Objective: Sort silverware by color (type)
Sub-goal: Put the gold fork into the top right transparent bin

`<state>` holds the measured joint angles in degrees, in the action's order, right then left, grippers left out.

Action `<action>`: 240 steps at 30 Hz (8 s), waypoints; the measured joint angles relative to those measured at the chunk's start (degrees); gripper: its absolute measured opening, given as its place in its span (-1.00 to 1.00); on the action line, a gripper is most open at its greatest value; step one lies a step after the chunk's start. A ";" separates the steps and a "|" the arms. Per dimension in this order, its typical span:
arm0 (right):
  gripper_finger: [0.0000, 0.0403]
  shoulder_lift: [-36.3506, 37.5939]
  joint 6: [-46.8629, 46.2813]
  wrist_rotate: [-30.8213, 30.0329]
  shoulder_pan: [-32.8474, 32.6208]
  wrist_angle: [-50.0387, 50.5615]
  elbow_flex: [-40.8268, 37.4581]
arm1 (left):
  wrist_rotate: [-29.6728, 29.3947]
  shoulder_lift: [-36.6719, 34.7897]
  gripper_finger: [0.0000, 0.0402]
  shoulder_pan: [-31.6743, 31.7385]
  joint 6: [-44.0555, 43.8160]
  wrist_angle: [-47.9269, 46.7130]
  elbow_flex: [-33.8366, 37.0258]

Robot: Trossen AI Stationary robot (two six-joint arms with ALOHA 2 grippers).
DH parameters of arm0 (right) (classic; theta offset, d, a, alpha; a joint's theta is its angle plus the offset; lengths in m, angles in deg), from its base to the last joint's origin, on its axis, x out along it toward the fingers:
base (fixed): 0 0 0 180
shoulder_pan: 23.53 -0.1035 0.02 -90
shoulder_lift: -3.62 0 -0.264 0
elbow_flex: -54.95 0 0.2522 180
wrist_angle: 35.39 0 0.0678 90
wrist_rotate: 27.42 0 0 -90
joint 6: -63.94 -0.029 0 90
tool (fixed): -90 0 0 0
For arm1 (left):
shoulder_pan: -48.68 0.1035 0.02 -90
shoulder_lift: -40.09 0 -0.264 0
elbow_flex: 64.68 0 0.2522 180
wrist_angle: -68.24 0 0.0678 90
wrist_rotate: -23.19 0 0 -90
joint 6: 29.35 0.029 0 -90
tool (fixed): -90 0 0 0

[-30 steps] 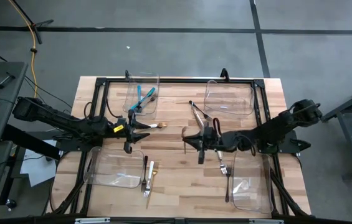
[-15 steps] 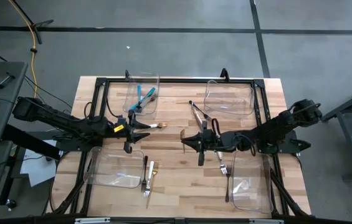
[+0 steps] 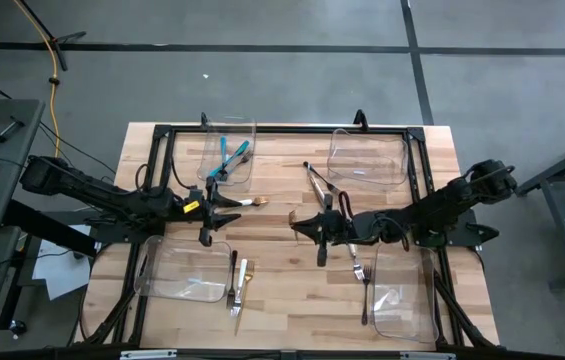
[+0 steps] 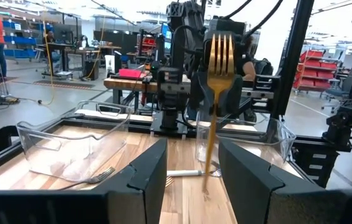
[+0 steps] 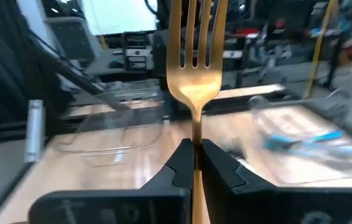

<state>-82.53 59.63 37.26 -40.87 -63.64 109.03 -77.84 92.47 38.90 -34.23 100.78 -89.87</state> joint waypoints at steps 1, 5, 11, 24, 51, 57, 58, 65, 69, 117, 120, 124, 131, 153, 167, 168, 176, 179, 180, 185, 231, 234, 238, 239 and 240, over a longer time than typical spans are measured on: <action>-0.98 0.00 1.95 -0.87 0.34 0.82 0.99 | -0.01 0.00 -0.32 -0.01 0.01 0.03 0.00; -0.97 0.31 9.54 -4.34 3.16 10.48 8.69 | -0.02 0.00 -0.32 0.00 0.02 0.11 0.00; -0.98 0.05 11.12 -13.99 9.20 48.51 29.63 | -0.02 0.00 -0.32 0.00 0.00 -0.08 0.00; -0.98 0.00 -7.50 -11.16 33.26 94.62 39.80 | -0.02 0.00 -0.32 -0.02 -2.01 -0.19 0.00; -0.98 -0.04 -7.26 6.14 49.37 83.25 11.24 | -0.04 0.00 -0.32 -0.02 1.05 -0.17 0.00; -0.96 -0.04 -9.22 6.77 49.61 83.10 11.24 | -0.04 0.00 -0.32 -0.02 1.05 -0.19 0.00; -0.93 -0.04 -9.89 6.78 49.61 82.91 11.24 | -0.04 0.00 -0.32 -0.01 1.05 -0.19 0.00; -0.68 -0.04 -11.28 6.76 49.59 80.43 11.24 | -0.05 0.01 -0.32 -0.01 1.05 -0.19 0.00; -0.62 -0.04 -10.79 6.73 49.56 80.47 11.73 | -0.04 0.00 -0.32 -0.02 1.05 -0.19 0.00; -0.51 -4.84 -45.46 -0.12 7.60 65.34 15.95 | -0.06 0.02 -0.34 0.00 0.57 -0.65 0.02; -0.51 -10.46 -48.68 -1.98 7.83 74.69 20.42 | -0.06 0.02 -0.34 0.00 0.51 -0.66 0.02; -0.51 -16.91 -50.94 -2.09 8.89 80.14 24.57 | -0.06 0.02 -0.34 0.00 0.48 -1.24 0.02; -0.51 -21.91 -50.83 -1.19 11.04 81.03 26.17 | -0.06 0.02 -0.34 0.00 0.48 -1.62 0.02; -0.51 -21.42 -58.38 -0.77 11.75 84.95 23.29 | -0.06 0.02 -0.34 0.00 -0.90 -1.96 0.02; -0.51 -21.38 -55.20 2.71 11.73 85.11 25.48 | -0.05 0.02 -0.33 0.00 -0.91 -1.94 0.02; -0.51 -21.38 -55.22 2.75 11.73 85.06 25.46 | -0.05 0.02 -0.33 -0.02 -0.92 -1.96 0.02; -0.51 -21.38 -56.27 1.82 12.10 84.87 25.41 | -0.05 0.02 -0.34 0.00 -0.94 -1.95 0.02; -0.51 -21.38 -56.19 1.75 12.65 84.39 25.41 | -0.06 0.02 -0.33 -0.02 -0.94 -1.94 0.02; -0.51 -21.39 -56.20 1.78 12.88 84.34 25.41 | -0.06 0.02 -0.34 -0.02 -0.94 -1.94 0.02; -0.51 -23.06 -56.17 5.11 13.99 84.02 25.41 | -0.04 0.01 -0.33 -0.01 -0.94 -1.94 0.02; -0.98 -25.07 -50.69 3.84 12.82 84.05 25.45 | -0.04 0.02 -0.34 -0.01 -0.94 -2.48 0.02; -0.98 -25.07 -50.51 3.86 12.82 84.05 25.43 | -0.04 0.02 -0.33 0.00 -0.94 -2.71 0.02; -0.99 -25.07 -49.60 3.88 12.80 83.98 25.42 | -0.04 0.02 -0.33 0.00 -0.94 -2.97 0.02; -0.99 -25.07 -49.57 3.88 12.80 83.94 25.40 | -0.04 0.02 -0.33 0.00 -0.94 -2.97 0.02; -0.99 -25.07 -49.38 3.90 12.80 83.90 25.39 | -0.04 0.02 -0.33 -0.01 -0.95 -3.00 0.02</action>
<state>-107.60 10.25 41.17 -28.07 20.26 134.42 -77.88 92.49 38.90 -35.18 97.79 -89.84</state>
